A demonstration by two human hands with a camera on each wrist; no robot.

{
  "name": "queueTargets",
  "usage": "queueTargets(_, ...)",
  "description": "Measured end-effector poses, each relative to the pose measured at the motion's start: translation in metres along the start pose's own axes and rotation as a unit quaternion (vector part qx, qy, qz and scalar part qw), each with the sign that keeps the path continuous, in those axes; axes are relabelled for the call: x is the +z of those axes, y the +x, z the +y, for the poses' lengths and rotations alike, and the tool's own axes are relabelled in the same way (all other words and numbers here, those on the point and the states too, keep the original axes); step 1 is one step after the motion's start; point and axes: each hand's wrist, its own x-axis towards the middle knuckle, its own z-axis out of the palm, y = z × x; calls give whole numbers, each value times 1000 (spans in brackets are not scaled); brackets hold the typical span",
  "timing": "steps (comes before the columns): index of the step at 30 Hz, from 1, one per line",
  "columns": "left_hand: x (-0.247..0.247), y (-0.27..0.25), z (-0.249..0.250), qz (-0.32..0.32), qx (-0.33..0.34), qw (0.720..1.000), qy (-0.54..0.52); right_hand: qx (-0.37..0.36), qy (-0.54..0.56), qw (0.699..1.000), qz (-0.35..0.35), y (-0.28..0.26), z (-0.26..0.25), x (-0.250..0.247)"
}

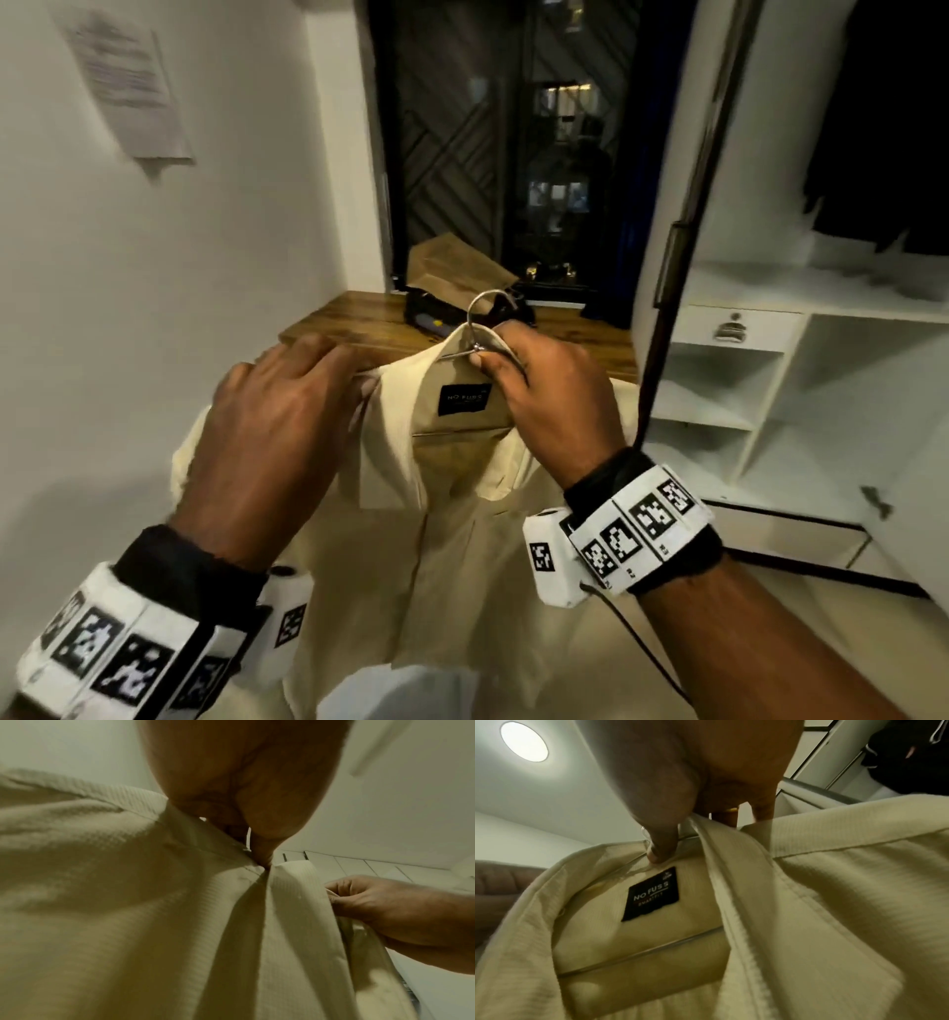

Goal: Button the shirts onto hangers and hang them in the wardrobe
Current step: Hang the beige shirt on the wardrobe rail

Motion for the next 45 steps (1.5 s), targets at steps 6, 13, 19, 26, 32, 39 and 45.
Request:
queueTargets(6, 62, 59, 97, -15, 60, 997, -38, 35, -27, 999, 8, -15, 110, -73)
queueTargets(13, 149, 129, 194, -34, 129, 984, -116, 75, -3, 988, -134, -51, 247, -181)
queueTargets(19, 225, 190, 263, -41, 179, 961, -206, 212, -49, 968, -123, -95, 332, -260)
queueTargets(26, 311, 274, 330, -39, 259, 916, -305, 338, -31, 936, -93, -102, 381, -318)
queueTargets(32, 369, 360, 390, -38, 320, 864, -388, 433, -30, 900, -44, -67, 414, -335)
queueTargets(39, 420, 414, 440, -59, 332, 849, -408, 439, -53, 896, 44, -56, 459, -327)
queueTargets(45, 446, 456, 486, -43, 288, 853, -434, 389, -88, 906, 144, -27, 495, -330)
